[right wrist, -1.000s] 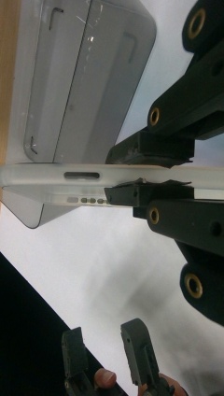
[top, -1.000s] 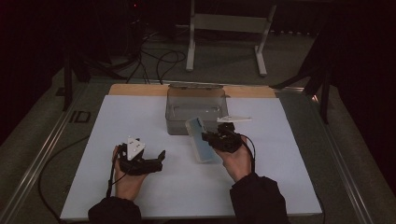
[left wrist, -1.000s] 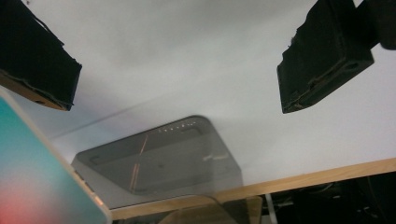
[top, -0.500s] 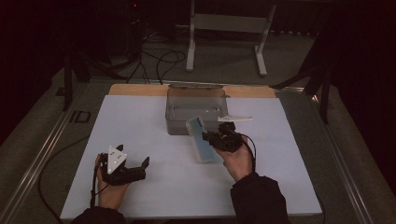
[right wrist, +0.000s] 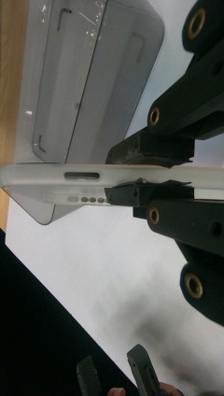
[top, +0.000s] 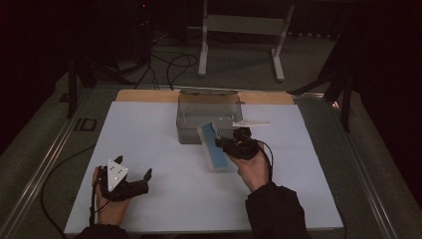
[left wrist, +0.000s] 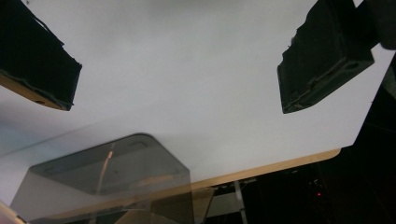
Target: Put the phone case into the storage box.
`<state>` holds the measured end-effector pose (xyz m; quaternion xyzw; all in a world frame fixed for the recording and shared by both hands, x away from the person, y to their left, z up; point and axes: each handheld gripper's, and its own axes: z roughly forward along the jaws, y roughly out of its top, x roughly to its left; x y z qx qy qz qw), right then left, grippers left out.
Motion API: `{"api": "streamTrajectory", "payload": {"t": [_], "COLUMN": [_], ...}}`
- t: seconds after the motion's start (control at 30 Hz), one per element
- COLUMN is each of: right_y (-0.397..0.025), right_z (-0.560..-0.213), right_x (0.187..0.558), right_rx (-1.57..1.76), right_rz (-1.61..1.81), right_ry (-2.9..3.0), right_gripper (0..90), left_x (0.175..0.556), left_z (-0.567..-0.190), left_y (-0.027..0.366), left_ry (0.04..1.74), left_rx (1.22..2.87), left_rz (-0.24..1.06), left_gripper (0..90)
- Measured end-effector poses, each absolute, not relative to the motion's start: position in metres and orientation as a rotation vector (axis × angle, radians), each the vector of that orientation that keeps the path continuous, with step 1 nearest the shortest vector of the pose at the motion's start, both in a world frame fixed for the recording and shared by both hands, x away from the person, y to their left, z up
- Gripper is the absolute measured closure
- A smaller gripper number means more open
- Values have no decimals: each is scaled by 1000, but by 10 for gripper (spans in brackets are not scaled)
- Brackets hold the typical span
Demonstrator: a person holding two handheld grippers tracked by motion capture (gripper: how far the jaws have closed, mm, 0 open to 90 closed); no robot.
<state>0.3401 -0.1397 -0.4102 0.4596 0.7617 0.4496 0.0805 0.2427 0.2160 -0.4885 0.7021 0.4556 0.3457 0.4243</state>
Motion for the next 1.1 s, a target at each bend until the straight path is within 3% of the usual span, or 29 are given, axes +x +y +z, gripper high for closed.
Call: {"api": "streamTrajectory", "payload": {"t": [1.1], "right_y": [-138], "right_z": [-393], "right_x": [356], "right_rx": [1410], "right_rz": [1346], "right_ry": [2273], "right_gripper": [811], "left_x": [240], "left_z": [-493], "left_y": [216], "left_ry": [1133], "left_rx": [1764], "left_rz": [877], "left_gripper": [1]}}
